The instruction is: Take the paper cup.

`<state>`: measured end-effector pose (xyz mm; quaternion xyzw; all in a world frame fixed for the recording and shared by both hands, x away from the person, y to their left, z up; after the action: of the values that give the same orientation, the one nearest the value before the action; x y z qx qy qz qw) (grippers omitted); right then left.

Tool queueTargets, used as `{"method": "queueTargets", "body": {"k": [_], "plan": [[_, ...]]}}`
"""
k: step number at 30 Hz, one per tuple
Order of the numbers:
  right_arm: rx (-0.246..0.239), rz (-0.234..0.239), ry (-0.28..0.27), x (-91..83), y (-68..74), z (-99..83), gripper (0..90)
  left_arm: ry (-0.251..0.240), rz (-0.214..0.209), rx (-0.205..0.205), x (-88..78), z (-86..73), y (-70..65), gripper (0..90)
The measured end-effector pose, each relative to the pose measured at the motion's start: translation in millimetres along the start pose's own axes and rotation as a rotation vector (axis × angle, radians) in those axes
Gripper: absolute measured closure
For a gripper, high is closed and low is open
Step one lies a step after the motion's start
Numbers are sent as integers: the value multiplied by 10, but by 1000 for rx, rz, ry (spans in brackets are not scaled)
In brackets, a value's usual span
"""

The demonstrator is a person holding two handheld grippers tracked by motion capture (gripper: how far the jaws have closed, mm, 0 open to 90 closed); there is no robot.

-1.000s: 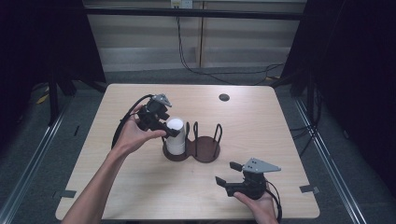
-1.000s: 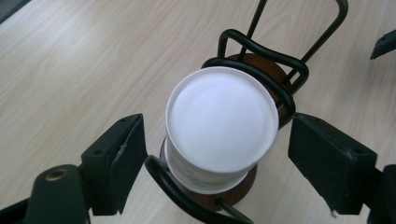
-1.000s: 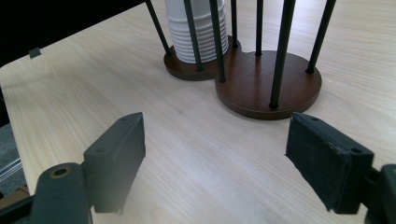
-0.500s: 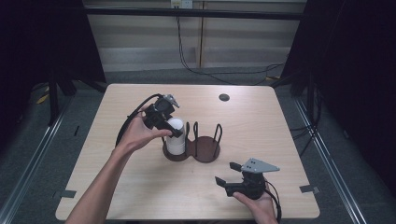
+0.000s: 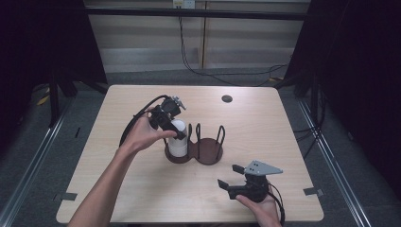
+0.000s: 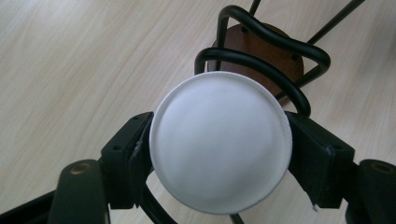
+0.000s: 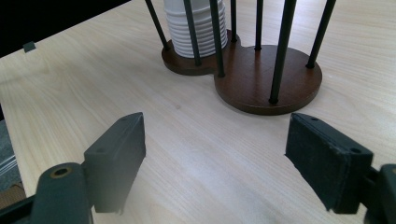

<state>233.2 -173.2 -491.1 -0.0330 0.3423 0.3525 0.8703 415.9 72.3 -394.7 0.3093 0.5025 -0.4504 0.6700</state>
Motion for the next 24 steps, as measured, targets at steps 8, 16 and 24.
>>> {"method": "queueTargets", "body": {"k": [8,16,24], "plan": [[-1,-3,-1,-2,7,2,194,19,3,-12,-5,20,4,326],[3,-5,2,0,1,1,195,14,-1,-15,-32,27,3,334],[4,-4,0,1,-1,0,195,6,-6,-16,-85,23,6,335]]}}
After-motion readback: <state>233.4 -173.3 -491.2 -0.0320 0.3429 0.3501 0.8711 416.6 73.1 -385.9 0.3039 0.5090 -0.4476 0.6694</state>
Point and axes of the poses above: each handheld gripper's, and its own axes: x roughly forward along the jaws, z roughly out of its top, y roughly to its left, the point moved 3 cm from there along x, roughly forward along the jaws, and after that the axes turned 10 degrees about y, right-handed, at the moved point
